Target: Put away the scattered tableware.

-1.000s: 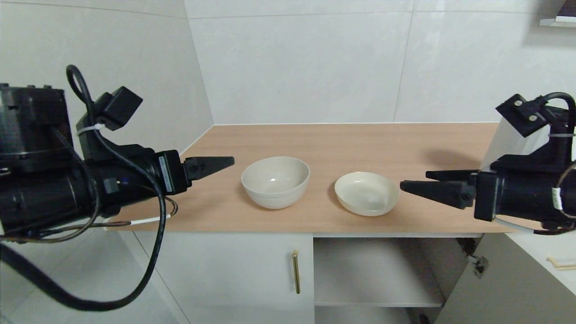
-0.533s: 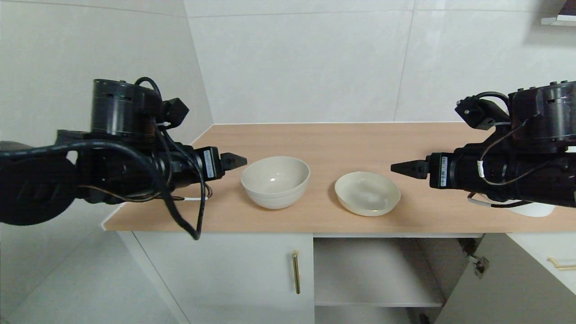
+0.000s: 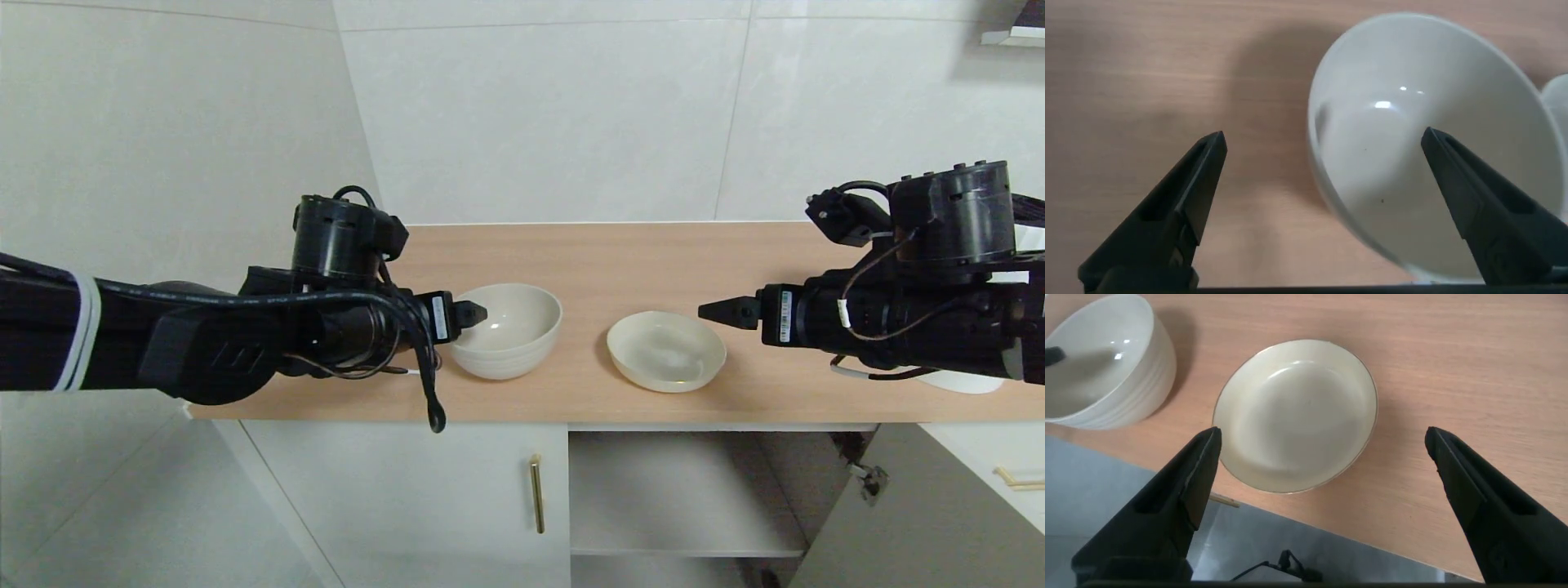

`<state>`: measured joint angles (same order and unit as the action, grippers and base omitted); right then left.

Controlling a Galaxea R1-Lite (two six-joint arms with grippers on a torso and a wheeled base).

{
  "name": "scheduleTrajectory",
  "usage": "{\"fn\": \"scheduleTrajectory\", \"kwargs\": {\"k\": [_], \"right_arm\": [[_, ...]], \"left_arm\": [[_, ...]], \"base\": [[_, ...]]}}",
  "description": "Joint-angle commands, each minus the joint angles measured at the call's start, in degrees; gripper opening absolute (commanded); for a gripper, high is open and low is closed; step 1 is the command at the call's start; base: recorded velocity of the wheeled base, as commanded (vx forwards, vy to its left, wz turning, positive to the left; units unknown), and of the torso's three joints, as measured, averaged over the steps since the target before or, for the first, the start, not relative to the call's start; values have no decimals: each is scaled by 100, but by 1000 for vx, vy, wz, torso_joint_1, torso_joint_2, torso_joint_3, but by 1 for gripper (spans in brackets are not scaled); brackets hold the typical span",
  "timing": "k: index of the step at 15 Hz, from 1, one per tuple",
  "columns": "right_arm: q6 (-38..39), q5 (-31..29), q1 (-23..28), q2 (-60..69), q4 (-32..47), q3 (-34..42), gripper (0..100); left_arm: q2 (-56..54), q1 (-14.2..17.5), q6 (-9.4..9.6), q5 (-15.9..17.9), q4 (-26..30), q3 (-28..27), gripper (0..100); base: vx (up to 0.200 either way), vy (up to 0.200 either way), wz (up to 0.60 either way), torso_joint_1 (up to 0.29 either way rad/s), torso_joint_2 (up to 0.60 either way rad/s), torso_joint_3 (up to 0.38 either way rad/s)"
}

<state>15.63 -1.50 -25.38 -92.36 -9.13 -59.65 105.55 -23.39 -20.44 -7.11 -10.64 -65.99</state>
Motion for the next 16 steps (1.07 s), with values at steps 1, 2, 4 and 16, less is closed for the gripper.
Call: {"fn": "scheduleTrajectory", "kwargs": {"k": [1,2,4,16], "right_arm": [[2,1,-2,-19,-1,-12,100],[2,-8,-2,-19,-1,-12,100],[2,-8,-2,-19,-1,-12,100],[213,-1248,-415,-1206,34,-495,100]], "left_arm": [[177,1,-3,-19,-26,-11,100],[186,1,-3,-19,-26,-11,0],[177,-7,-109,-10,-34,-19,0],[-500,-16,-373,95,-26,218,0]], "base": [[0,0,0,0,0,0],[0,0,0,0,0,0],[0,0,0,0,0,0],[0,0,0,0,0,0]]}}
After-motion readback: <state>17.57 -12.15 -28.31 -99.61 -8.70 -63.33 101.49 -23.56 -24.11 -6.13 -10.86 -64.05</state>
